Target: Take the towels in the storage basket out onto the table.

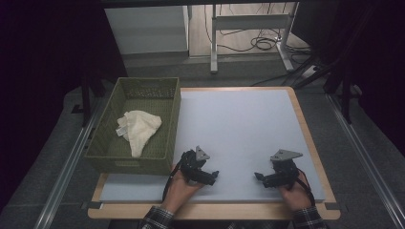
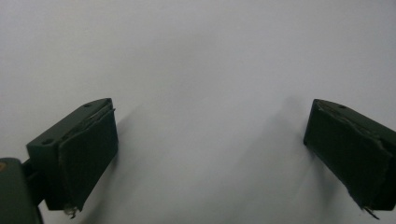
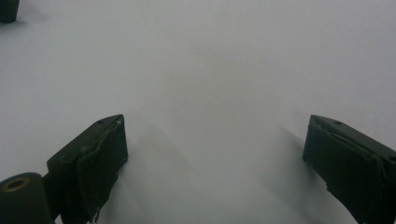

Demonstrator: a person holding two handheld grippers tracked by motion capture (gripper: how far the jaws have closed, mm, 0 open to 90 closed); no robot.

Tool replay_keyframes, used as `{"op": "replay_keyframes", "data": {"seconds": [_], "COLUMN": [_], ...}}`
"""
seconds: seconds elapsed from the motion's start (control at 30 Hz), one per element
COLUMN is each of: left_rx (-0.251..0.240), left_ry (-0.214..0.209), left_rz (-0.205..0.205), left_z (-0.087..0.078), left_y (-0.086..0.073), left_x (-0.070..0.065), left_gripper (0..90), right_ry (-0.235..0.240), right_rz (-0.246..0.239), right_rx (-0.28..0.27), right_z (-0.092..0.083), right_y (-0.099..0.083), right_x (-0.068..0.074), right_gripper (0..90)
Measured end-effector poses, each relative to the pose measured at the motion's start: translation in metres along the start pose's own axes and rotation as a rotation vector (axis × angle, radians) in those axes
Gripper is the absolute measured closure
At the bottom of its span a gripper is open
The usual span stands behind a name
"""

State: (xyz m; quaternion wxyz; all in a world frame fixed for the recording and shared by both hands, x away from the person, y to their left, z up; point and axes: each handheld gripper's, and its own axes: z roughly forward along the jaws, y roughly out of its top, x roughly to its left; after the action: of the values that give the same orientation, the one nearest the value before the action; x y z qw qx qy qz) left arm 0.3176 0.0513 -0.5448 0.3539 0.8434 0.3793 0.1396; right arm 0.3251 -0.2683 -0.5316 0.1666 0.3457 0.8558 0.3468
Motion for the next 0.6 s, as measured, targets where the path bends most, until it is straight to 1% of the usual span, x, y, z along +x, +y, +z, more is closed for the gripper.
{"op": "replay_keyframes", "data": {"seconds": [0.1,0.3,0.33,0.4,0.53,0.6], "left_rx": [-0.003,-0.003,-0.002,0.0,-0.006,-0.003], "left_ry": [-0.001,0.0,0.004,0.027,0.037,0.029], "left_rz": [0.005,0.005,0.004,0.003,0.013,0.01], "left_z": [-0.0005,-0.0004,-0.0003,-0.0001,-0.0002,-0.0002], "left_y": [-0.0003,-0.0003,-0.0003,-0.0002,-0.0004,-0.0003], "left_x": [-0.0006,-0.0006,-0.0007,-0.0018,-0.0034,-0.0026], "left_gripper": [5.2,4.8,4.8,2.3,1.5,1.7], "right_ry": [-0.001,0.0,0.0,0.0,0.0,0.0], "right_rz": [-0.001,-0.001,-0.001,-0.001,-0.001,0.0], "right_rx": [-0.001,-0.002,-0.002,-0.002,-0.001,-0.001], "right_z": [-0.0001,0.0,0.0,0.0,0.0001,0.0001], "right_y": [-0.0001,-0.0001,-0.0001,-0.0001,-0.0001,-0.0001], "right_x": [0.0001,0.0001,0.0002,0.0002,0.0001,0.0001], "right_gripper": [6.6,6.6,6.6,6.6,6.6,6.6]}}
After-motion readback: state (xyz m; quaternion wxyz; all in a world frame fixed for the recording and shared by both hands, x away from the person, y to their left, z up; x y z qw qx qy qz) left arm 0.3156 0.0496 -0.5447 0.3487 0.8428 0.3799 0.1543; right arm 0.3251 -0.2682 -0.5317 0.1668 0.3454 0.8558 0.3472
